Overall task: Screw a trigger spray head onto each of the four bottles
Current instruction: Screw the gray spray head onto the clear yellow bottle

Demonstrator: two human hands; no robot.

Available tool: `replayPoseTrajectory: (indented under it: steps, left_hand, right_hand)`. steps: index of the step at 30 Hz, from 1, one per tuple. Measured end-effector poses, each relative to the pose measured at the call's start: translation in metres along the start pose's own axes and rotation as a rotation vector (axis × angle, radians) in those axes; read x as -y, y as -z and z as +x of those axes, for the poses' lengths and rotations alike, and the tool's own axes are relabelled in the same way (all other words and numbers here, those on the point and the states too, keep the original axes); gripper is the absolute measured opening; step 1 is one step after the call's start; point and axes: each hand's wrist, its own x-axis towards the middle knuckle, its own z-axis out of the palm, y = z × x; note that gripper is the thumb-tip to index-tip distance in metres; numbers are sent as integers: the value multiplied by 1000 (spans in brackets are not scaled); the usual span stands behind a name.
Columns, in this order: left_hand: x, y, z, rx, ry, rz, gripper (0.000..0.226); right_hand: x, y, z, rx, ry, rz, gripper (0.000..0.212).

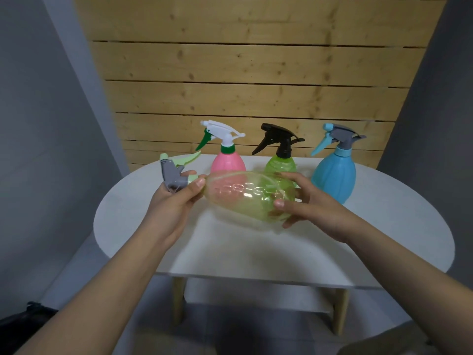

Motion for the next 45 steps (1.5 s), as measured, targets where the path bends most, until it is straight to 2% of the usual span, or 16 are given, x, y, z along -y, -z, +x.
replayPoseTrajectory:
  steps: [3, 6, 9, 11, 14, 16, 19, 21, 23, 29, 33, 35, 38, 40, 42, 45]
  left_hand:
    - [-2, -1, -4, 60, 19, 25, 36]
    - [-1, -3, -7, 112, 7, 55, 26]
    - [-2, -3, -9, 178, 2, 96, 27]
    - [-2, -3, -8, 161, 4, 114, 28]
    - [1, -3, -5, 61, 0, 87, 27]
    - [2, -4, -3, 14, 3, 50, 30]
    - [0, -2, -1, -27, 20, 11, 38]
    - [-1, -3, -2, -9, 25, 24, 32]
    - [-2, -5, -5, 38, 19, 33, 23]
    - [-4, -4, -9, 193, 2, 55, 26]
    - [-4, 0, -6, 156, 63, 74, 20]
    - [-7, 0, -3, 102, 110, 70, 17]
    - [-10, 1, -1, 35, 61, 89, 25]
    - [-9, 0, -2, 18, 44, 100, 18]
    - [-8, -1, -3, 16, 63, 113, 17]
    - [-7, -1, -7, 85, 84, 197, 13]
  right_hand:
    - [1, -4, 0, -16, -71, 42, 71]
    - [1, -3, 1, 28, -183, 49, 83]
    - [-2, 0, 1, 104, -285, 56, 95]
    - [-3, 1, 2, 129, -313, 67, 95]
    - [-4, -2, 1, 161, -264, 129, 77]
    - [-2, -3, 1, 123, -159, 188, 68]
    - [2, -2, 1, 19, -4, 134, 76]
    - [4, -2, 0, -4, 12, 95, 71]
    - [4, -2, 0, 2, -35, 95, 64]
    - [1, 1, 1, 109, -265, 153, 86]
    - [1, -3, 1, 112, -224, 229, 67]
    - [0, -4, 1, 100, -207, 247, 67]
    - [-1, -6, 3, 90, -207, 261, 66]
    - [-3, -4, 4, 94, -260, 271, 66]
    - [-6, -1, 4, 135, -374, 272, 74]
    - [-10, 2, 6, 172, -504, 260, 85]
